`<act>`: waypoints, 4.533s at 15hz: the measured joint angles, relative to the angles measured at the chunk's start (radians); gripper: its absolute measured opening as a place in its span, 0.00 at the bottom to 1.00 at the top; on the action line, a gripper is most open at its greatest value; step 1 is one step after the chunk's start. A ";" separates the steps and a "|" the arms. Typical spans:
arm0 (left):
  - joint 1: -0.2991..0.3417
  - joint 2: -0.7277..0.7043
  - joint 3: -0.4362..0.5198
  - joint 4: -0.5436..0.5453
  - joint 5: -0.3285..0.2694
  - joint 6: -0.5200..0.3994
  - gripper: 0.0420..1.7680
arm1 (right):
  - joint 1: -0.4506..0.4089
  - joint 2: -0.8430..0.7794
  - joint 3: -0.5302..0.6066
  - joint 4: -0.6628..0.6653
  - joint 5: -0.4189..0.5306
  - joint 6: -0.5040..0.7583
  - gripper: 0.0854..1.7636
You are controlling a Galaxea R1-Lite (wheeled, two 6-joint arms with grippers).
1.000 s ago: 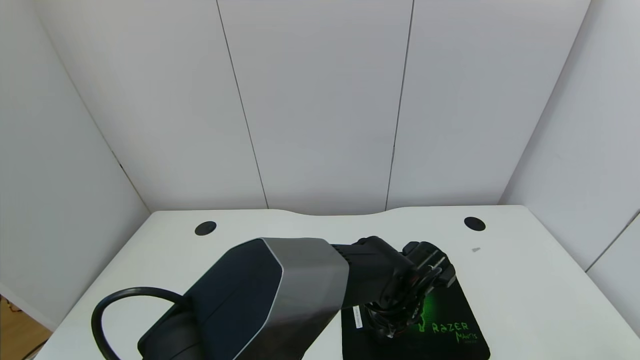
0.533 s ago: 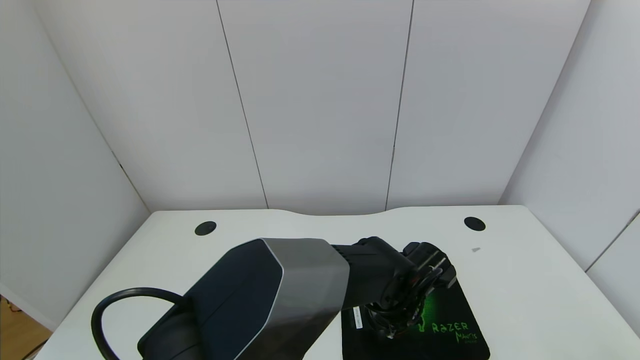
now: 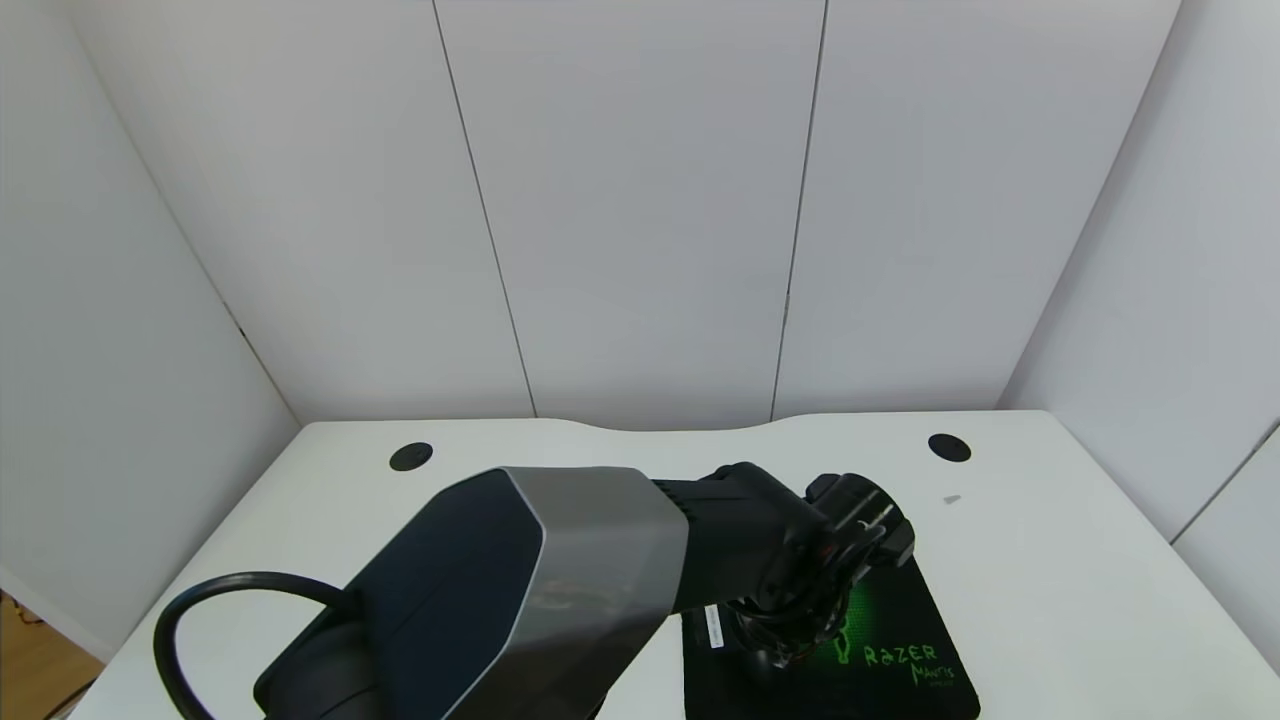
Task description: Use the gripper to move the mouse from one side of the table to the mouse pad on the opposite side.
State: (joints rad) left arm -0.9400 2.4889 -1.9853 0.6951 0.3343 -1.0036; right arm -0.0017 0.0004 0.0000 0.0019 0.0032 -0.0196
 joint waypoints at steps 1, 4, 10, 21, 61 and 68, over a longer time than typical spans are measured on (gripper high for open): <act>0.003 -0.011 0.001 0.001 0.001 0.001 0.93 | 0.000 0.000 0.000 0.000 0.000 0.000 0.97; 0.023 -0.058 0.011 0.007 0.004 0.009 0.95 | 0.000 0.000 0.000 0.000 0.000 0.000 0.97; 0.120 -0.196 0.108 -0.001 0.022 0.056 0.96 | 0.000 0.000 0.000 0.000 0.000 0.000 0.97; 0.399 -0.557 0.594 -0.292 0.016 0.264 0.97 | 0.000 0.000 0.000 0.000 0.000 0.000 0.97; 0.903 -1.851 1.449 -0.680 -0.325 0.935 0.97 | 0.000 0.000 0.000 0.000 0.000 0.000 0.97; 0.897 -2.066 1.490 -0.674 -0.318 0.952 0.97 | 0.000 0.000 0.000 0.000 0.000 0.000 0.97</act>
State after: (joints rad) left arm -0.0428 0.4228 -0.4949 0.0215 0.0162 -0.0519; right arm -0.0017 0.0004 0.0000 0.0019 0.0028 -0.0196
